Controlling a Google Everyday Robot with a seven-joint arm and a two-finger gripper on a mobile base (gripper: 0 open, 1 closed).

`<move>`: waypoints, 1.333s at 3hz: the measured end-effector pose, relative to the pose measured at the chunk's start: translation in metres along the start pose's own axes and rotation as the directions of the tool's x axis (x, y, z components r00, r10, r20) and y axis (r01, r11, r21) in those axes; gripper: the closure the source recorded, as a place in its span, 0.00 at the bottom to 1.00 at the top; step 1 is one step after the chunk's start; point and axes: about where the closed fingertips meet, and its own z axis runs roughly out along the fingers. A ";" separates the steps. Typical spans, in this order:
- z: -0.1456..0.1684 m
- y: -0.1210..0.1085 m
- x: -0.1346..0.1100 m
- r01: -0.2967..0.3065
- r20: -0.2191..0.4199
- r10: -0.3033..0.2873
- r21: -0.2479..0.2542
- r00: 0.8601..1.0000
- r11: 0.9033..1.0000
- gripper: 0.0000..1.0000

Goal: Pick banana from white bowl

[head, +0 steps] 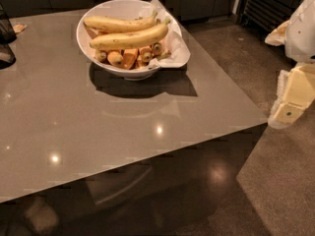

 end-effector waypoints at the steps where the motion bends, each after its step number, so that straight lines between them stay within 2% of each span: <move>1: 0.000 0.000 0.000 0.000 0.000 0.000 0.000 1.000 1.000 0.00; 2: -0.005 -0.010 -0.013 0.022 0.015 -0.022 0.011 1.000 1.000 0.00; 3: -0.008 -0.033 -0.036 0.071 0.004 -0.071 0.017 0.997 0.997 0.00; 4: -0.006 -0.059 -0.065 0.136 -0.011 -0.136 0.028 0.991 0.990 0.00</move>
Offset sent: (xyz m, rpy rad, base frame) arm 0.0230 0.0202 0.0178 0.0100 -0.0158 0.0534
